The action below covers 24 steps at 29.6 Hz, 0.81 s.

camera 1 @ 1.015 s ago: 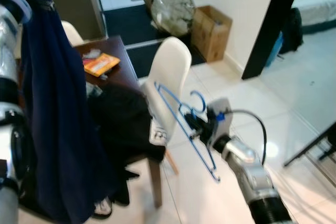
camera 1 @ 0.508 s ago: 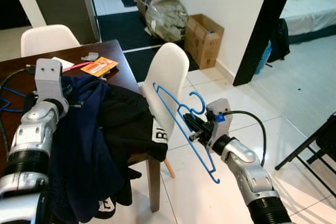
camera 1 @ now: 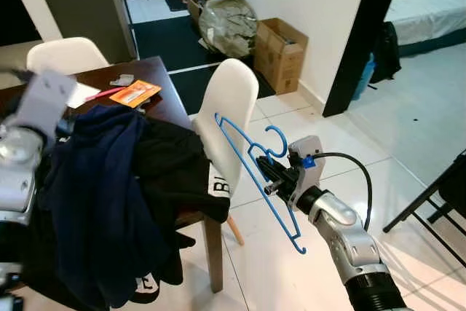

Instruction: Hang hanger

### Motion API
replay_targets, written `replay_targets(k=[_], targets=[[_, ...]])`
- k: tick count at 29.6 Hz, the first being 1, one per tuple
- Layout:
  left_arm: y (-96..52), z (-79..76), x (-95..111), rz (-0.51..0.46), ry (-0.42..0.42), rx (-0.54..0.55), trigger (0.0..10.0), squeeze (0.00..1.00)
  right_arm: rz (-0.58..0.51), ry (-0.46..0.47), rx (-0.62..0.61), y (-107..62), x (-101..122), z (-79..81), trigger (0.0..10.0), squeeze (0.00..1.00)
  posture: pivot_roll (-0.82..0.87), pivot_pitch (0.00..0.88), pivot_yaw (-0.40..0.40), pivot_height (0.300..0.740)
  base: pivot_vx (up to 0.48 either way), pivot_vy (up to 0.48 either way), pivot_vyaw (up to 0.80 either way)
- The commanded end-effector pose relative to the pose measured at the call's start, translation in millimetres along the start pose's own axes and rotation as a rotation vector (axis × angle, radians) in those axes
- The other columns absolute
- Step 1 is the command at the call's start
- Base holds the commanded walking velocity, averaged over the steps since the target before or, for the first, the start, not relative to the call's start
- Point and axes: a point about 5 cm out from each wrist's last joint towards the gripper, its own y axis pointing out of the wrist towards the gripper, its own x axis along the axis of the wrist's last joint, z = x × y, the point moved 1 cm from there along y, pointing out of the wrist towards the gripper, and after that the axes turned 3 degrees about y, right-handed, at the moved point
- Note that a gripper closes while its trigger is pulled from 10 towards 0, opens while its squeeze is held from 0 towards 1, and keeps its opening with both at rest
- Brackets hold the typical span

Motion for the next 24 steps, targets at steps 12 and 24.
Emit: replay_targets(k=[12, 24], targets=[[-50.3, -54.6, -5, 0.003, -0.092, 0.018, 10.0, 0.0, -0.061, 0.032, -0.049, -2.0, 9, -7.0, 10.0, 0.0, 0.0, 0.089, 0.035, 0.74, 0.0, 0.0, 0.0], [-45.3, -36.9, -5, 0.031, -0.063, 0.116, 10.0, 0.0, -0.349, 0.031, -0.034, 2.6, 92, -2.6, 10.0, 0.0, -0.01, 0.081, 0.032, 0.74, -0.144, 0.128, 0.0]])
